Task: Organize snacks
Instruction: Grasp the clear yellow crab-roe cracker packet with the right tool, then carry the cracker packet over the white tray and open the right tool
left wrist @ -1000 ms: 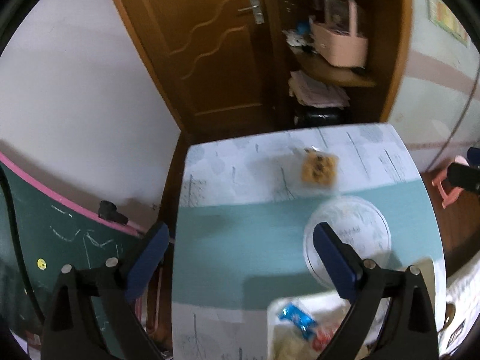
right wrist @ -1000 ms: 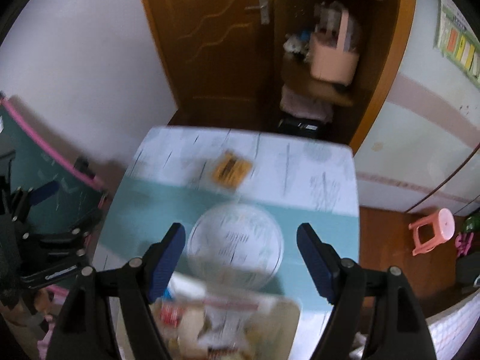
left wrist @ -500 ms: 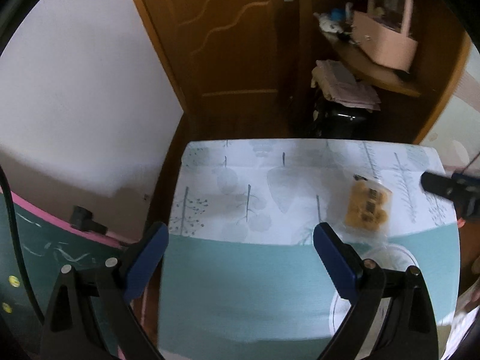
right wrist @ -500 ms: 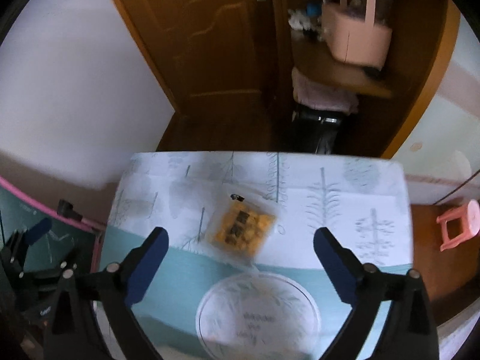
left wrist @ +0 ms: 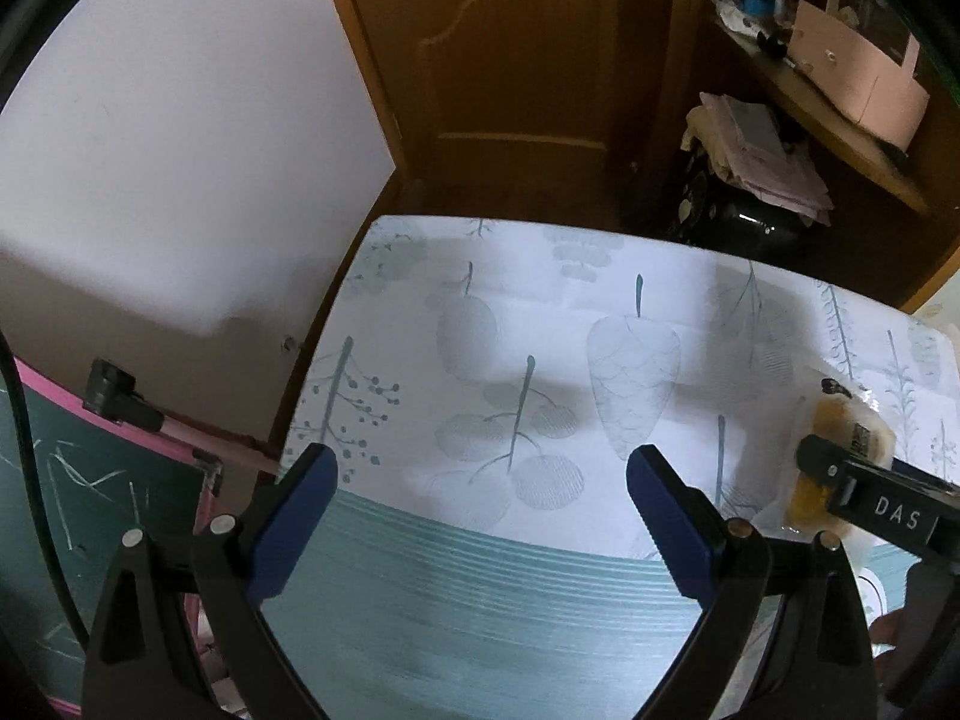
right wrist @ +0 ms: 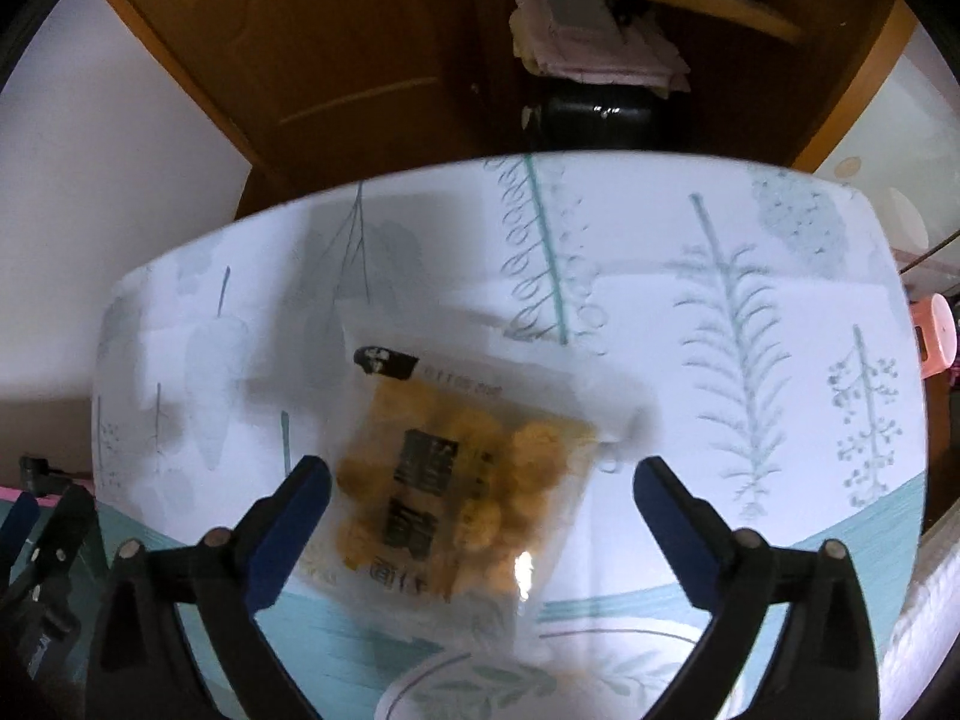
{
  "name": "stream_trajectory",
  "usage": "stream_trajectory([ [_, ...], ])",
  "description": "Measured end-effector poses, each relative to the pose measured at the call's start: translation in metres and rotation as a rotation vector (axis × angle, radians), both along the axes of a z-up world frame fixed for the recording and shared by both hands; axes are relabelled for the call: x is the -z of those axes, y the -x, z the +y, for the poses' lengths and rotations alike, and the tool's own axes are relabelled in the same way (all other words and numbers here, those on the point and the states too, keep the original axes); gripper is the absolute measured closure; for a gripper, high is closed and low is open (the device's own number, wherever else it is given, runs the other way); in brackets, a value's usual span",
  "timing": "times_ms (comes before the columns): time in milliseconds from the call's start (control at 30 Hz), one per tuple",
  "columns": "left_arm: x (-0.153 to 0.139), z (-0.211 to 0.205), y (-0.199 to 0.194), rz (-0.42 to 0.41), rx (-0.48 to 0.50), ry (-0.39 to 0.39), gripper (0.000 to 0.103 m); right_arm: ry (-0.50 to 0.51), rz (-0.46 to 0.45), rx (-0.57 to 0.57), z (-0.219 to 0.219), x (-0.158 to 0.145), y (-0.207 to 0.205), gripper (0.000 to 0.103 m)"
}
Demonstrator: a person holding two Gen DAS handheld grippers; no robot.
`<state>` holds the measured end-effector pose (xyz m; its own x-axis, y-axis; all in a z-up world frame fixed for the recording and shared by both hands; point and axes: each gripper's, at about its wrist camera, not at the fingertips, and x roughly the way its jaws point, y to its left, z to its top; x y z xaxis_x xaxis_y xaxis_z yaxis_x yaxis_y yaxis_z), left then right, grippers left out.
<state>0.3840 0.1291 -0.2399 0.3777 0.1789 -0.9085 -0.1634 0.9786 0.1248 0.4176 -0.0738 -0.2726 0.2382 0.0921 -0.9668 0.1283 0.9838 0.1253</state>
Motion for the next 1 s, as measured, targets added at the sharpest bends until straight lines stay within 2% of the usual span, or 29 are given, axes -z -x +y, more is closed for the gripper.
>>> stream_trajectory([
  [167,0.008,-0.007,0.0,0.012,0.007,0.008,0.006,0.006,0.079,-0.014,0.011,0.016,0.001,0.0],
  [200,0.01,-0.009,0.001,0.016,0.012,0.01,0.006,0.022,0.058,-0.024,0.013,0.014,0.003,0.001],
  [333,0.009,-0.01,0.004,0.021,0.023,0.005,0.006,0.045,0.047,-0.046,0.018,0.006,0.01,0.019],
  [533,0.0,-0.011,0.013,0.031,0.031,0.034,0.006,0.005,0.086,-0.069,0.015,-0.002,0.025,0.022],
  [733,-0.026,-0.018,0.035,0.031,0.078,0.039,0.006,-0.028,0.092,-0.09,0.006,-0.027,0.048,0.022],
  [1000,-0.083,-0.033,0.084,-0.001,0.143,0.027,0.006,-0.074,0.036,-0.105,-0.02,-0.081,0.088,0.022],
])
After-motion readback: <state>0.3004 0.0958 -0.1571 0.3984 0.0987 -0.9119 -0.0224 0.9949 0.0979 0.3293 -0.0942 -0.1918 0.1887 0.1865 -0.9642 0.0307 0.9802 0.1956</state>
